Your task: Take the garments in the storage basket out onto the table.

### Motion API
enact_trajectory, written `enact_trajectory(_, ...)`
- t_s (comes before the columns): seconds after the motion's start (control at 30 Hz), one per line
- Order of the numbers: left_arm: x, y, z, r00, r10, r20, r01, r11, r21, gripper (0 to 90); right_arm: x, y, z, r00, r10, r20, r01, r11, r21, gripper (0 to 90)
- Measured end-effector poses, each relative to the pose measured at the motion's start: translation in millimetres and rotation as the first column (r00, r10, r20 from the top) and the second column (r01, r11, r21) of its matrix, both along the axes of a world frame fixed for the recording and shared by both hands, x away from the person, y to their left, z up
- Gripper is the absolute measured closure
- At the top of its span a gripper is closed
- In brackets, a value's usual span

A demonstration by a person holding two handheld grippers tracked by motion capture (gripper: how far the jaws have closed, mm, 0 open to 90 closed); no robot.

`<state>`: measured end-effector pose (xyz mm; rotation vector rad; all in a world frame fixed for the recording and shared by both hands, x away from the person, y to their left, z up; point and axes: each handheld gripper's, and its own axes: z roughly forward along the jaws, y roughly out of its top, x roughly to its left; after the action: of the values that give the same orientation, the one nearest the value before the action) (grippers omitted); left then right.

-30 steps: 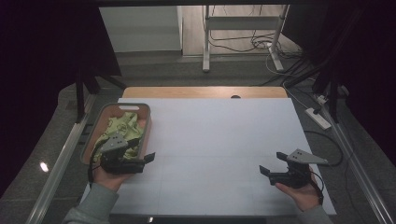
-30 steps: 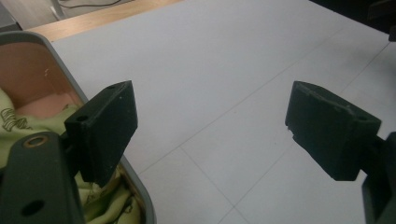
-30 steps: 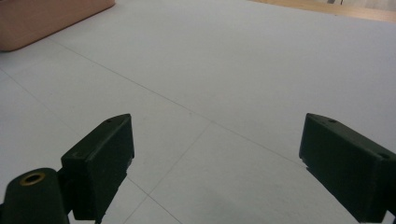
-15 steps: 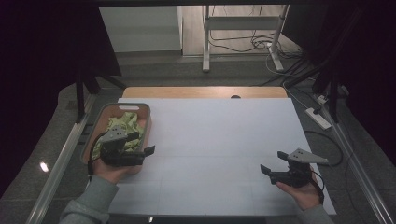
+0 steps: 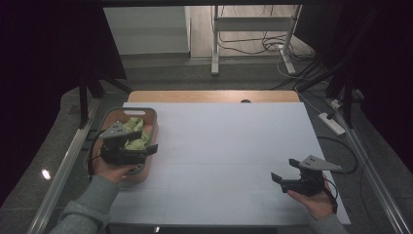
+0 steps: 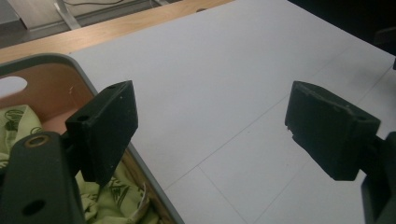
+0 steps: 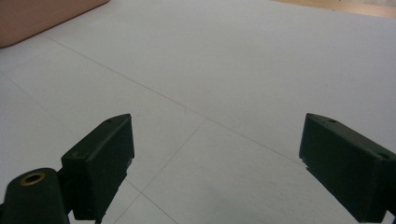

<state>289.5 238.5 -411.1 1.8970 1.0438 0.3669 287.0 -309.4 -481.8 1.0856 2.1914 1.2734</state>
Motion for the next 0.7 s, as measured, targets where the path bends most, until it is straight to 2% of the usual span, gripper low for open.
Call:
enact_trajectory(0.2,8.3,8.8,-1.2,0.9996,0.02,-0.021,-0.02,0.9997,-0.01,17.3,0.8,0.5,-1.0,1.0,0.002,-0.002,-0.002,1.0,-0.004,11.0)
enact_trajectory(0.4,15.7,16.7,-0.9,0.9986,0.043,-0.032,-0.042,0.9991,0.008,17.3,0.6,0.6,-0.9,1.0,0.002,-0.002,-0.002,1.0,-0.002,11.0)
enact_trajectory(0.7,23.0,23.3,-4.4,0.9971,0.062,-0.044,-0.062,0.998,0.01,17.3,0.9,-0.8,-1.9,1.0,-0.002,-0.003,0.002,1.0,-0.006,11.0)
